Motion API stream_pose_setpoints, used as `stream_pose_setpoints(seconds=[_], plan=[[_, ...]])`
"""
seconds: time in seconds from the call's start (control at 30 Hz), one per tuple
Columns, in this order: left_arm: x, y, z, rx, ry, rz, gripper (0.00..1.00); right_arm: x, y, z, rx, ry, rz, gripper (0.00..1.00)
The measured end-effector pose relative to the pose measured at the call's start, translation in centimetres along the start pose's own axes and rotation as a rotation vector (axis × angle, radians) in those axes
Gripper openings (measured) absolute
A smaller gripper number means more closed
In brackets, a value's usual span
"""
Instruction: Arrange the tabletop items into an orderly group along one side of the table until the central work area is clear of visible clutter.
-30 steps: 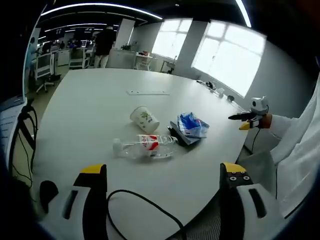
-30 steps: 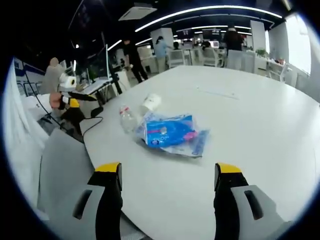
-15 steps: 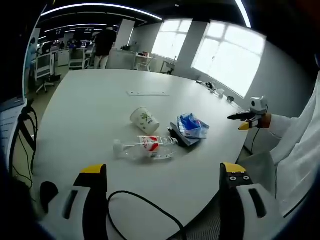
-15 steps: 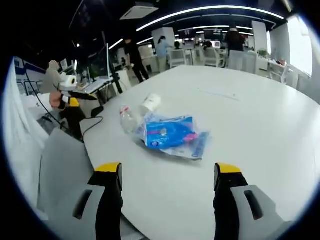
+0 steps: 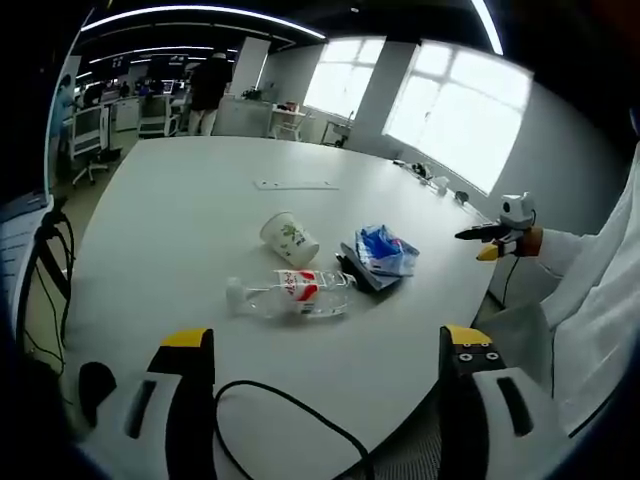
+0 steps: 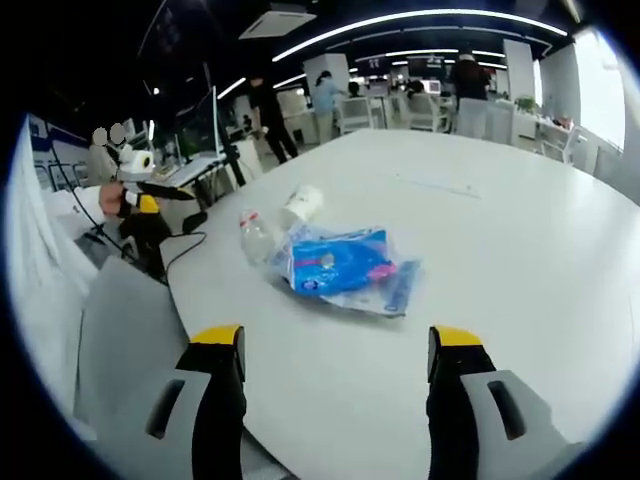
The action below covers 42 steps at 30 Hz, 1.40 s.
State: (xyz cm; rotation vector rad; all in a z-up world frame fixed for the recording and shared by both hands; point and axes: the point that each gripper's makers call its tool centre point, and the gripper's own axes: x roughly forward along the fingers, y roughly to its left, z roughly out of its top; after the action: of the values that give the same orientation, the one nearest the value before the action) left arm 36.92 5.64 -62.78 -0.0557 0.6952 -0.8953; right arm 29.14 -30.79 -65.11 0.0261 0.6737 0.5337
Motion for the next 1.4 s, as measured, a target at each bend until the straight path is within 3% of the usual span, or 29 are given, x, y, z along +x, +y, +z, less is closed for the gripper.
stream_pose_setpoints(seconds=[1.4], plan=[[3.1,0.6,-1.4,-0.058,0.043,-0.011,0.95,2.0,-1.8,-1.3,0.041,0.049,0.027,0.72]])
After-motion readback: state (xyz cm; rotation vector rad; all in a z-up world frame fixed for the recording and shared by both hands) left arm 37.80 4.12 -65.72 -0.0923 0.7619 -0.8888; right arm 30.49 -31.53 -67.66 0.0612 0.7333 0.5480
